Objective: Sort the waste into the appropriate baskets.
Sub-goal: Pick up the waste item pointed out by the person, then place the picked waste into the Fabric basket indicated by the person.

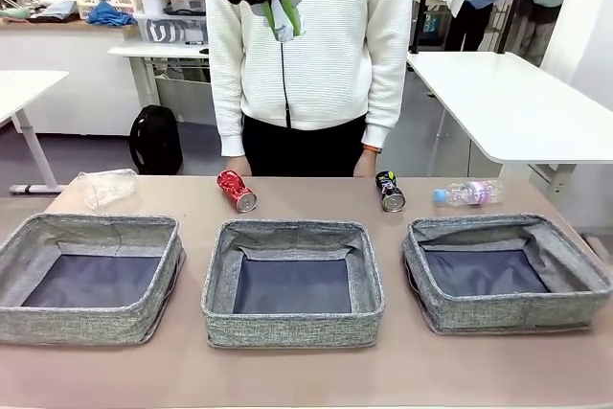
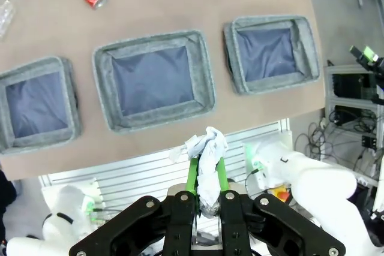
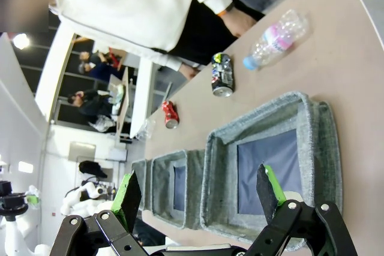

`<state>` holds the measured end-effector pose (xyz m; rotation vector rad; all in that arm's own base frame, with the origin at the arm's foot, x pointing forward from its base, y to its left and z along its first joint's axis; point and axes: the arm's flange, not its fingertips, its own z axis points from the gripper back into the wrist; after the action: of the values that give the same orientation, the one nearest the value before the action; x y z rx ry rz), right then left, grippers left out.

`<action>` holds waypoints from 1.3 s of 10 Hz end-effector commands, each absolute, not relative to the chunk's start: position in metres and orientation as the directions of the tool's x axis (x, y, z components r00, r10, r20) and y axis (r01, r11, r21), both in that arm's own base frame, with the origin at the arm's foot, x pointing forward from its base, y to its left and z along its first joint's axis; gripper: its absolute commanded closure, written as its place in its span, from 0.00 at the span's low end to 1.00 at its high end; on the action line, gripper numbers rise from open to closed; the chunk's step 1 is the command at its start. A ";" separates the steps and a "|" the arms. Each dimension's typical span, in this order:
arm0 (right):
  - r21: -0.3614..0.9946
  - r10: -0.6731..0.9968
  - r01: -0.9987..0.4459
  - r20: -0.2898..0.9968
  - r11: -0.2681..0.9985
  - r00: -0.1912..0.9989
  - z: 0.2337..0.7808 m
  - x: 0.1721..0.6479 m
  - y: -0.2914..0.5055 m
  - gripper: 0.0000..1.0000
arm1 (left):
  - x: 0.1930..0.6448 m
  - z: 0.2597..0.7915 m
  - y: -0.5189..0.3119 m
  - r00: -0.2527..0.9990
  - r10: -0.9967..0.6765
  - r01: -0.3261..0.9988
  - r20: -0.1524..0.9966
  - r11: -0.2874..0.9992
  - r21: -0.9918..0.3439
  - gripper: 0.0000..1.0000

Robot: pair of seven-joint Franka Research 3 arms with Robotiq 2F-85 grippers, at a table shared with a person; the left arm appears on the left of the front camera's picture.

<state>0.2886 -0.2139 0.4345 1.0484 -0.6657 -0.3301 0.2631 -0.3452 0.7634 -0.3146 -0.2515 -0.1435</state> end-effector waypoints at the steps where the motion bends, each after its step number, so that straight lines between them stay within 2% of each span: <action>1: 0.875 -0.549 -0.090 0.375 0.475 0.747 0.433 0.291 -0.214 0.00 | 0.257 0.764 -0.347 0.956 -0.115 0.191 0.271 0.943 -0.272 0.89; 13: 0.875 -0.549 -0.090 0.375 0.475 0.747 0.433 0.291 -0.214 0.00 | 0.257 0.764 -0.347 0.956 -0.115 0.191 0.271 0.943 -0.272 0.89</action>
<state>0.2886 -0.2138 0.4345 1.0482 -0.6662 -0.3291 0.2589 -0.3503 0.7616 -0.3092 -0.2495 -0.1559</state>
